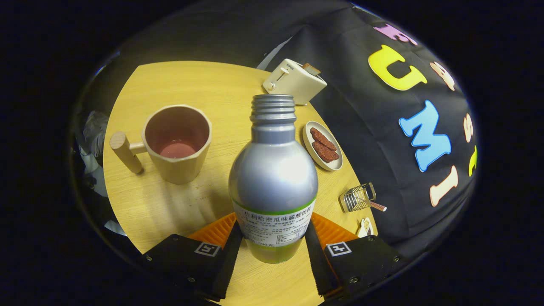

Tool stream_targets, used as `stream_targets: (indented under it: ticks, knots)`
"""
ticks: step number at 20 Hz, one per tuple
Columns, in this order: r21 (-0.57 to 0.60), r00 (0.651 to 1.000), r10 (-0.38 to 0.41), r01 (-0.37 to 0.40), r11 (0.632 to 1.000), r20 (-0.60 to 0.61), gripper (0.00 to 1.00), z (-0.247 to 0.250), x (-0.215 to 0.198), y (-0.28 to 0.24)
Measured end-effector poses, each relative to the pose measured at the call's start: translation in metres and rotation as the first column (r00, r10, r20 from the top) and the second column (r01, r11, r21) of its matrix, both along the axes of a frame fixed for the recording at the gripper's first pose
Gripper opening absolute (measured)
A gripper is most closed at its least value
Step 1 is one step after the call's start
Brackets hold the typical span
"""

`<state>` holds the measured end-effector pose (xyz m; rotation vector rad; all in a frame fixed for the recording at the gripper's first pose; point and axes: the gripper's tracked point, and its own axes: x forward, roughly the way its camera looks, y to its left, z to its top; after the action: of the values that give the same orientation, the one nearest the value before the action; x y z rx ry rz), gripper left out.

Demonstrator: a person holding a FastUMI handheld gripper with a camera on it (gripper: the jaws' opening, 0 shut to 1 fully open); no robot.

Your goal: Take the bottle from table, then pour the juice into the cup, finally place the bottle on the coaster

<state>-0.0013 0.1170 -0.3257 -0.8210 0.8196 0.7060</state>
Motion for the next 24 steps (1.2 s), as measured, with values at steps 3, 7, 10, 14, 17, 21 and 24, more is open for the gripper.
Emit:
stream_targets:
  ticks: [3,7,10,14,17,21,24]
  knots:
    - [0.074,0.999,-0.052,0.053,0.996,-0.017,0.76,-0.003,0.01,-0.007]
    - [0.209,0.988,-0.133,0.146,0.967,-0.072,0.76,-0.004,0.022,-0.008]
    - [0.283,0.981,-0.166,0.186,0.941,-0.096,0.76,-0.006,0.038,-0.011]
    - [0.35,0.972,-0.205,0.232,0.908,-0.111,0.76,-0.009,0.057,-0.018]
    - [0.403,0.965,-0.23,0.261,0.877,-0.123,0.76,-0.013,0.07,-0.019]
    - [0.465,0.966,-0.244,0.254,0.848,-0.083,0.76,-0.01,0.091,-0.02]
    - [0.498,0.966,-0.251,0.249,0.831,-0.064,0.76,-0.016,0.104,-0.017]
